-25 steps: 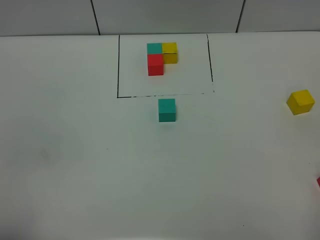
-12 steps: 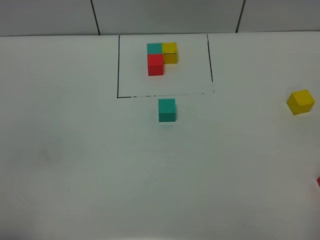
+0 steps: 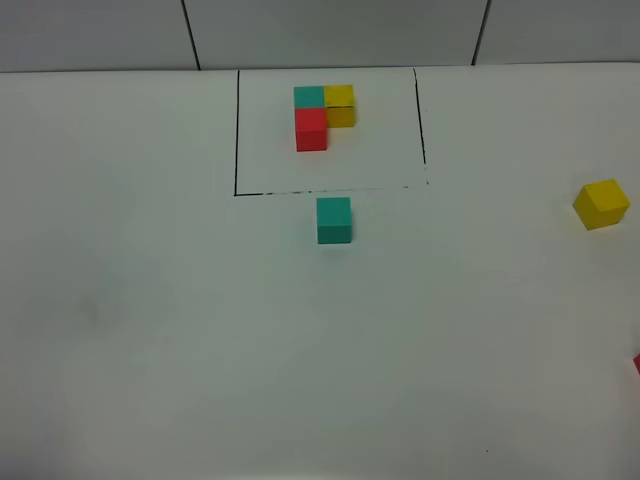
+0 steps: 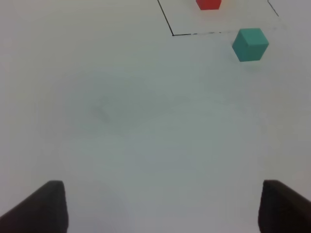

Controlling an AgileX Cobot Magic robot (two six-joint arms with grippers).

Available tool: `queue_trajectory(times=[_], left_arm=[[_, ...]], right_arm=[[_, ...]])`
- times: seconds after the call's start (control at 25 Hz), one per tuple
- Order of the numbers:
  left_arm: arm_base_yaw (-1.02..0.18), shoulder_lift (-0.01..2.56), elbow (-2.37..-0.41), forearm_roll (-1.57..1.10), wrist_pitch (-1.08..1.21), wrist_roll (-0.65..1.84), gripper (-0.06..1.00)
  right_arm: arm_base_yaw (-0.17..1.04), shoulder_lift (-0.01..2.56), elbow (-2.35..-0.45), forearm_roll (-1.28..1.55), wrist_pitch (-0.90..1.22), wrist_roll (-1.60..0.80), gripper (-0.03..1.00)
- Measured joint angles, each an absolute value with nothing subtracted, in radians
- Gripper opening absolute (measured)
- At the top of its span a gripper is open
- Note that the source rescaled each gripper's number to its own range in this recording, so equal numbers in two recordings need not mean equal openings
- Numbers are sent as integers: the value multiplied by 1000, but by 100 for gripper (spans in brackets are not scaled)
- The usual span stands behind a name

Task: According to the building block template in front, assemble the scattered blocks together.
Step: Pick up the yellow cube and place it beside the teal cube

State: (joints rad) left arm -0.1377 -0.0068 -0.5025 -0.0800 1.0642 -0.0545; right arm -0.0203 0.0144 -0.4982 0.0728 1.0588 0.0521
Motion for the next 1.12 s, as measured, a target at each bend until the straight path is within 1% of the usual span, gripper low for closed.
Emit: queue_trajectory(times=[0.16,1.12], left_arm=[[-118,-7,-503,-80,1065,-53,74],[-117,-7,-503,-80,1066,-54,74]], right_arm=[[-20,14,-498,73,1059,52,75],[-20,14,-498,73,1059,52,75]])
